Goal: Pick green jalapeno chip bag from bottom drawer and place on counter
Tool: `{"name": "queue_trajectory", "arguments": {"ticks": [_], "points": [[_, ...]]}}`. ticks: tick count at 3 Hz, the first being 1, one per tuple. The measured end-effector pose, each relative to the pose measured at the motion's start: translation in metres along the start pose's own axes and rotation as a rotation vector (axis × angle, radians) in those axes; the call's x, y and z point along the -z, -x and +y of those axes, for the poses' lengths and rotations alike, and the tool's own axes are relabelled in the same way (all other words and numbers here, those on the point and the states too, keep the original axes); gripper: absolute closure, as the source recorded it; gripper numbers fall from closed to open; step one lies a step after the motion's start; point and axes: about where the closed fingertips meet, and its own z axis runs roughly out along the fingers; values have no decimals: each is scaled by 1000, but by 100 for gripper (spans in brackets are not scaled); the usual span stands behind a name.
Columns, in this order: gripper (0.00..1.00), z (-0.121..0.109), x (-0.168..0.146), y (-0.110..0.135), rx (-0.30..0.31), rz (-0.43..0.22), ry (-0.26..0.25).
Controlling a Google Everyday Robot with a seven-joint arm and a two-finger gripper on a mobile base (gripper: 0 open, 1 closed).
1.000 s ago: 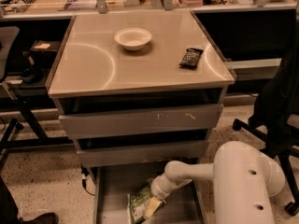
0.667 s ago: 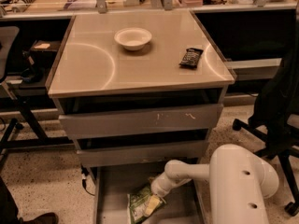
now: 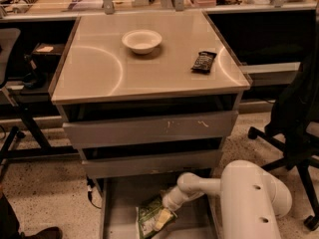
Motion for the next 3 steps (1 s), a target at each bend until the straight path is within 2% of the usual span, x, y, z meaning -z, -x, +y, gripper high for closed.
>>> {"name": "queue_trajectory", "arguments": {"ticks": [2,3], "points": [[0,-5,-28,-18,-49,-19,43],[26,-7,-28,-18,-50,-20,41]]}}
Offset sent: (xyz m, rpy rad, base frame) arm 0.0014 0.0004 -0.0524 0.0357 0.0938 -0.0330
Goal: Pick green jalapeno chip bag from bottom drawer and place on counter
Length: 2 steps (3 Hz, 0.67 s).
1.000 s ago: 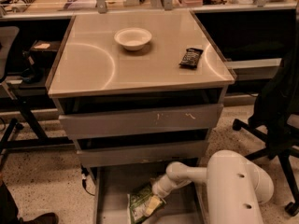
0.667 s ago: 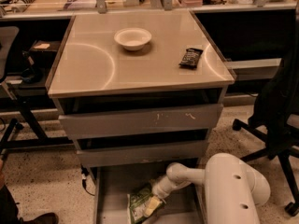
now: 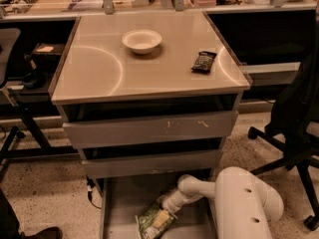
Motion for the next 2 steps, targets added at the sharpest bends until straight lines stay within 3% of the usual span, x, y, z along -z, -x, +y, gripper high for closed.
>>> {"name": "queue_trajectory", "arguments": {"ticks": [2], "points": [[74,0,0,0,0,0,0]]}}
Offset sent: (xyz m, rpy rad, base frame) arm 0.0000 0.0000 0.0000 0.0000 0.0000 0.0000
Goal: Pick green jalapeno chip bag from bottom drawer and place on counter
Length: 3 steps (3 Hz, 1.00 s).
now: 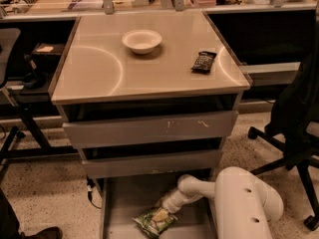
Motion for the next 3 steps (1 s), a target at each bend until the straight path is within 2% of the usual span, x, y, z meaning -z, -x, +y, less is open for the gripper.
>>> {"name": "queue_trajectory", "arguments": {"ticks": [1,2,3], "points": [[97,0,0,0,0,0,0],[100,10,16,13,0,-8,-24],[100,27,49,37,-19,-17,-72]]}}
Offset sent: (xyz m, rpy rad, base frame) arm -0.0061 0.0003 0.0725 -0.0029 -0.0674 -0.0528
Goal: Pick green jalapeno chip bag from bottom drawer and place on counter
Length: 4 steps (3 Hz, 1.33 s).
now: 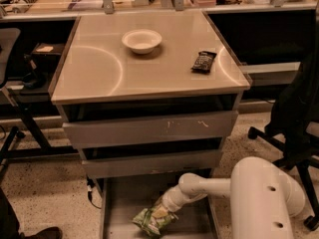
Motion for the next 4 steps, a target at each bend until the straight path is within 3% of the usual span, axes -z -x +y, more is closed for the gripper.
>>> {"name": "queue_trajectory", "arguments": {"ticks": [1,2,4], "points": [[100,21,37,21,-38,12,-41],[100,67,86,39,-56,49,-64],[100,66,97,50,-67,59,-72]]}}
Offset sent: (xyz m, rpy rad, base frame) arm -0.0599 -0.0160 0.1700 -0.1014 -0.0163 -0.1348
